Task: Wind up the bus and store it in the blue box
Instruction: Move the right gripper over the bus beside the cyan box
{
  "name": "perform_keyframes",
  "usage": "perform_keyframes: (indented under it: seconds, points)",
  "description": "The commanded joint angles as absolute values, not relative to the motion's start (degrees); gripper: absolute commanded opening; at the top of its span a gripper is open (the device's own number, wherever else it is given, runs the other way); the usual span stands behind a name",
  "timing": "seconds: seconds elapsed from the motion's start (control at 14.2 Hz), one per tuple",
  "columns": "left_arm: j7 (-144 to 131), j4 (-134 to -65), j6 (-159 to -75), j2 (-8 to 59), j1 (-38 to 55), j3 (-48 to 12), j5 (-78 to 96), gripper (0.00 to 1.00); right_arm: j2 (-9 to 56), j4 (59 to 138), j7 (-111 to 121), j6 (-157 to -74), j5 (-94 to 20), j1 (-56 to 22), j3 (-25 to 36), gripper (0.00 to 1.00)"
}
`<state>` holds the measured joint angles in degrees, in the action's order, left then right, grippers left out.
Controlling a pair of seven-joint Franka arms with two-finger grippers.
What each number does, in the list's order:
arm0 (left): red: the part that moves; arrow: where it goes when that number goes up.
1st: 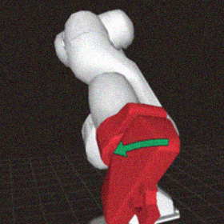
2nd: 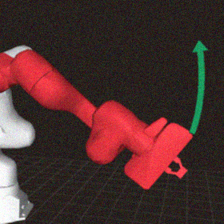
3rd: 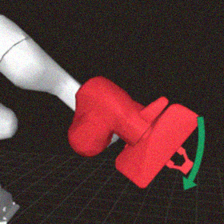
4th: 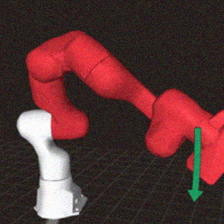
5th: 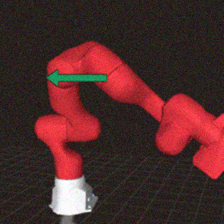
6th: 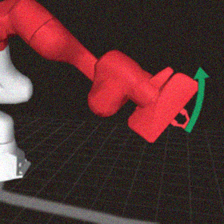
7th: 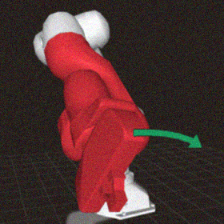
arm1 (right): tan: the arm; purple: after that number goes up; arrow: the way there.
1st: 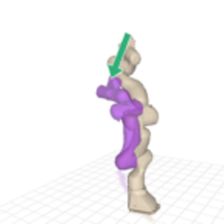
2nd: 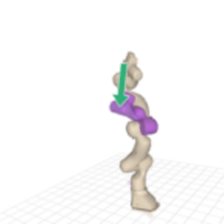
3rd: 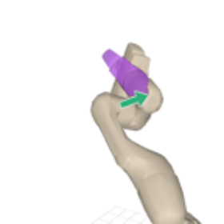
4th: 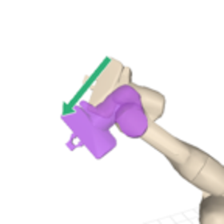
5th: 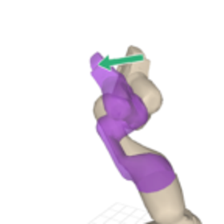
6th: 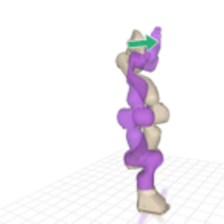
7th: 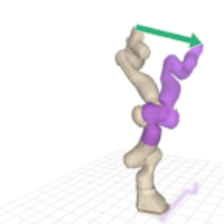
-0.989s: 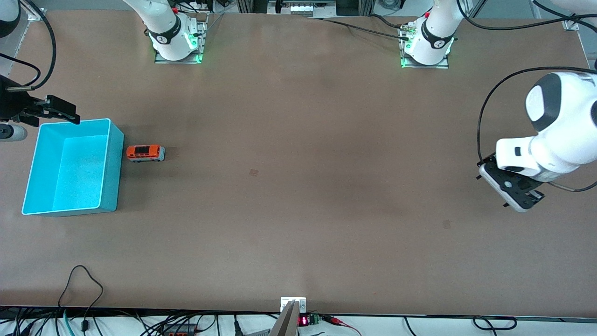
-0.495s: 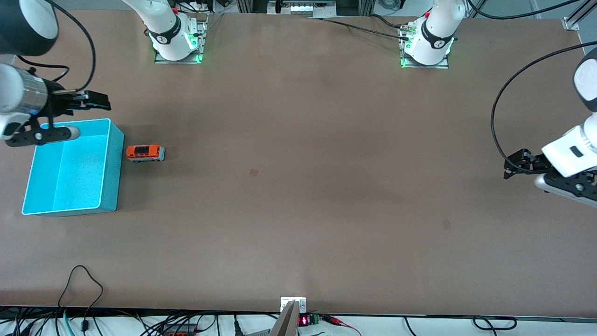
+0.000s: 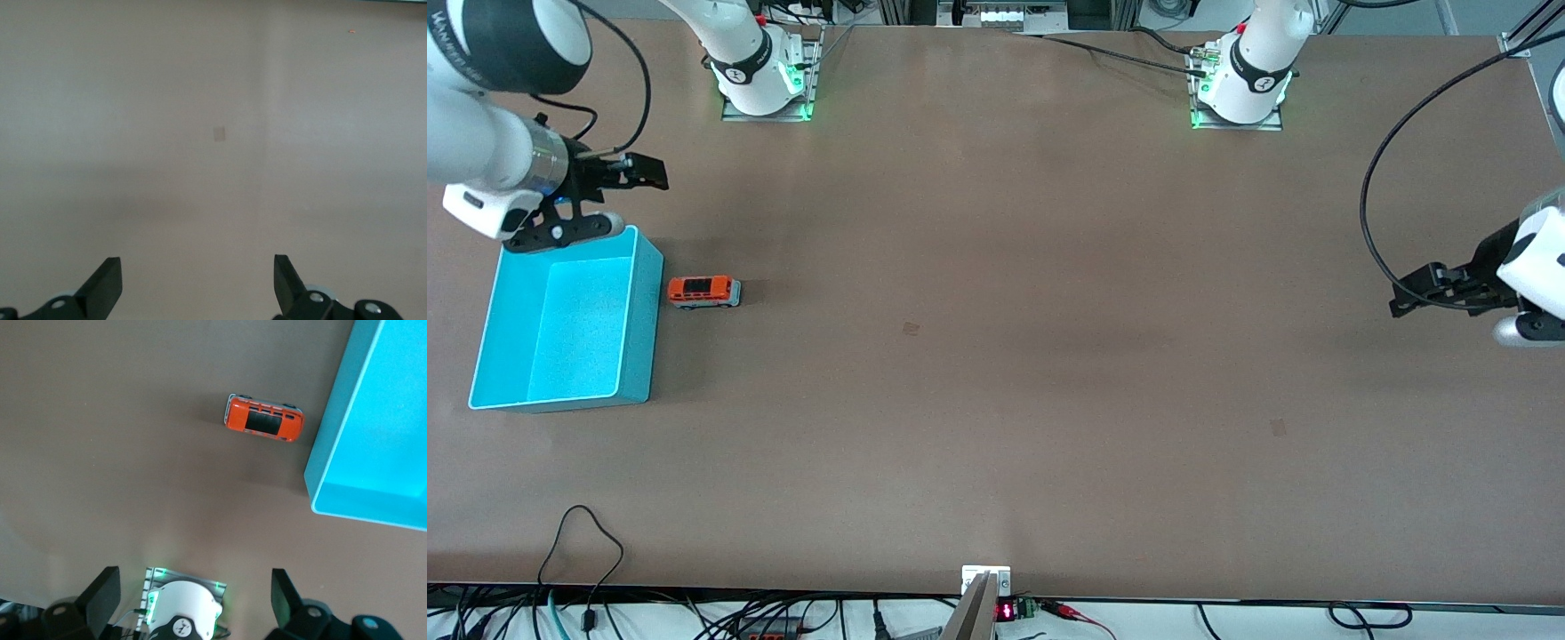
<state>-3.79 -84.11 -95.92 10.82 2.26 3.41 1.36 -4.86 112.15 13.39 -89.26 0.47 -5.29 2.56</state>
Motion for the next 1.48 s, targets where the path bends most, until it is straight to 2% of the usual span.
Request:
perform_keyframes:
  seconds: [0.0, 0.07, 0.28, 0.35, 0.92, 1.13, 1.41]
  points:
    - [-5.8, -85.6, -93.1, 7.3, 2.3, 4.1, 2.5, 1.0, -13.4, 124.3, 22.2, -97.3, 0.3, -3.6, 2.9, 1.0]
    - [-5.5, -87.3, -93.6, 6.1, 2.2, 4.0, 2.5, 1.0, -13.6, 125.3, 25.4, -99.1, 0.4, -3.5, 2.9, 1.0]
    - [-4.1, -97.8, -101.3, -0.1, 2.3, 4.0, 2.4, 1.0, -12.9, 126.8, 42.1, -104.5, 0.8, -2.9, 3.0, 1.0]
    - [-3.6, -98.7, -101.6, -0.6, 2.3, 4.0, 2.4, 1.0, -12.6, 127.7, 48.1, -106.8, 0.8, -1.4, 3.0, 1.0]
    - [-2.5, -94.9, -94.8, -0.1, 2.2, 4.6, 2.5, 1.0, -0.1, 128.2, 67.6, -120.7, 2.6, -1.0, 2.9, 1.0]
    - [-1.9, -92.3, -94.0, 0.3, 2.3, 4.0, 1.6, 1.0, 3.0, 129.7, 70.9, -125.8, 2.7, -1.1, 2.9, 1.0]
    - [-1.1, -92.3, -92.0, 0.4, 2.4, 4.0, 1.8, 1.0, 6.5, 131.7, 78.2, -132.3, 2.7, -0.9, 2.9, 1.0]
